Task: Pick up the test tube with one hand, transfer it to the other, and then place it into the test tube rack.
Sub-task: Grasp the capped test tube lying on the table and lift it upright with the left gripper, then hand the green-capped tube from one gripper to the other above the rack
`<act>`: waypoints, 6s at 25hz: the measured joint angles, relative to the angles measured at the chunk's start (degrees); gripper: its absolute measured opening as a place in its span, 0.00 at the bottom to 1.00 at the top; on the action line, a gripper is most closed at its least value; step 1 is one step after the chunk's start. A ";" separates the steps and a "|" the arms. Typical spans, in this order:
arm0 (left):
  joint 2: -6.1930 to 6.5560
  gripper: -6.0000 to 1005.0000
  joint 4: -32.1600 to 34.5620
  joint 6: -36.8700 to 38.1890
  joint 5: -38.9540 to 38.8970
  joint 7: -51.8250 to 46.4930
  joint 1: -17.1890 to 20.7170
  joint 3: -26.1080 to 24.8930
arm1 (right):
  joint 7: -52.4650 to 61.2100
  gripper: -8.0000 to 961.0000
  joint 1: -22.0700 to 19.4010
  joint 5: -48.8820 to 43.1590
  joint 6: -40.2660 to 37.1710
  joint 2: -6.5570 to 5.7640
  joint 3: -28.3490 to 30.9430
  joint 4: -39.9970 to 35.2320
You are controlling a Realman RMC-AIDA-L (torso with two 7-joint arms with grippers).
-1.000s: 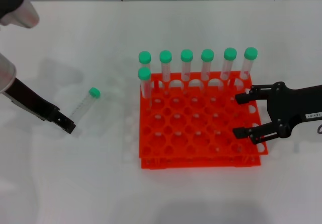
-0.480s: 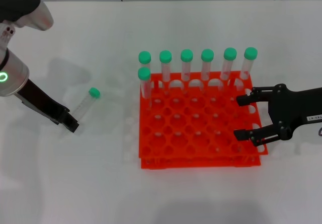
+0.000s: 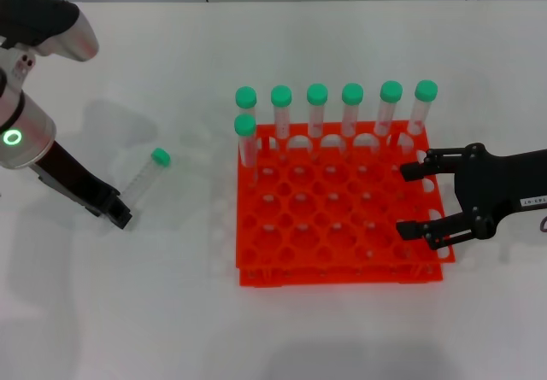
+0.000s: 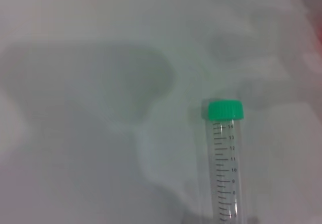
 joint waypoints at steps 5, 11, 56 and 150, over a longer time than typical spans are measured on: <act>0.00 0.43 -0.47 -0.72 0.01 0.00 -0.29 1.01 | 0.00 0.90 0.00 0.00 0.00 0.10 0.01 0.00; 0.06 0.36 -2.75 -2.20 0.05 -0.13 -1.44 2.76 | 0.00 0.90 0.00 0.00 0.19 0.42 0.23 0.04; 0.58 0.23 9.93 7.79 -50.18 37.24 7.16 -4.31 | 1.92 0.90 -0.41 4.01 -5.68 2.68 6.41 0.01; -2.06 0.31 -11.90 -7.50 -48.65 62.32 -1.52 -1.54 | -16.61 0.63 5.64 34.97 -1.08 3.77 8.79 32.01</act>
